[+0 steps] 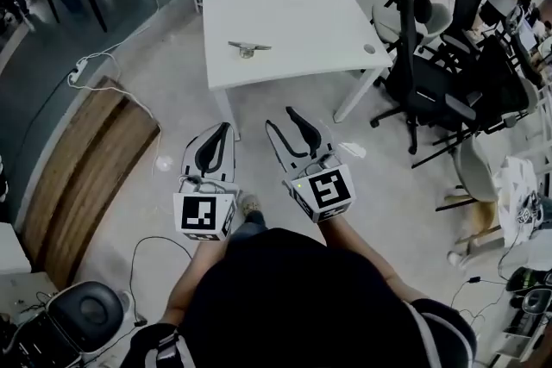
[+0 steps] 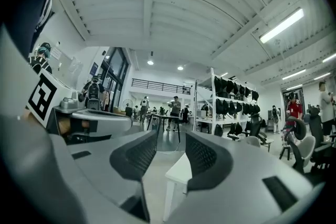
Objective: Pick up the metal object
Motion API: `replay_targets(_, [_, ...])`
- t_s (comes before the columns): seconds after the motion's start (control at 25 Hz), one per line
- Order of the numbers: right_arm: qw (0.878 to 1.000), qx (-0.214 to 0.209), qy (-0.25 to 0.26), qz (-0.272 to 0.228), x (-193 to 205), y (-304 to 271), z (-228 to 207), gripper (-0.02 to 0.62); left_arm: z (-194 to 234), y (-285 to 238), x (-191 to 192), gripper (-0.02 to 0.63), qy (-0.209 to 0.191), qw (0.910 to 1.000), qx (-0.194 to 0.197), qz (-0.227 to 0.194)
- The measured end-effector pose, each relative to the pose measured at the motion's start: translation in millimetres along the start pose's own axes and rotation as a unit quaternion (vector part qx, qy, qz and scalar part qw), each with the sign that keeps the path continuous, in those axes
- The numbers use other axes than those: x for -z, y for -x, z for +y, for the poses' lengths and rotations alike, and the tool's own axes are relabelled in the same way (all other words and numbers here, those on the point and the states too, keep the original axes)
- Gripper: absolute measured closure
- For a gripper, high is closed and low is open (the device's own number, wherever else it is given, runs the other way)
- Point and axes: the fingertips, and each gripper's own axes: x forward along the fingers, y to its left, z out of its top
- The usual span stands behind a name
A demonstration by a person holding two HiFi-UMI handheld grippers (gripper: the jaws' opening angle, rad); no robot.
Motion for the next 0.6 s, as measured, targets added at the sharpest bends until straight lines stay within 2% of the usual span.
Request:
replay_targets(0.2, [1.000, 0.022, 0.008, -0.006, 4.7, -57.4, -18.5, 0.433, 43.2, -45.6, 8.8, 0.583, 0.005, 0.9997, 0.022, -0.007])
replay_targets(0.36, [0.999, 0.039, 0.009, 0.003, 16.7, -74.2, -30.8, 0.433, 55.6, -70.4, 17.0, 0.582, 0.014, 0.9991, 0.037, -0.015])
replay_targets(0.6, [0.999, 0.039, 0.023, 0.022, 30.3, -94.0, -42.1, 0.433, 66.5, -88.1, 27.8, 0.583, 0.029, 0.9987, 0.040, -0.014])
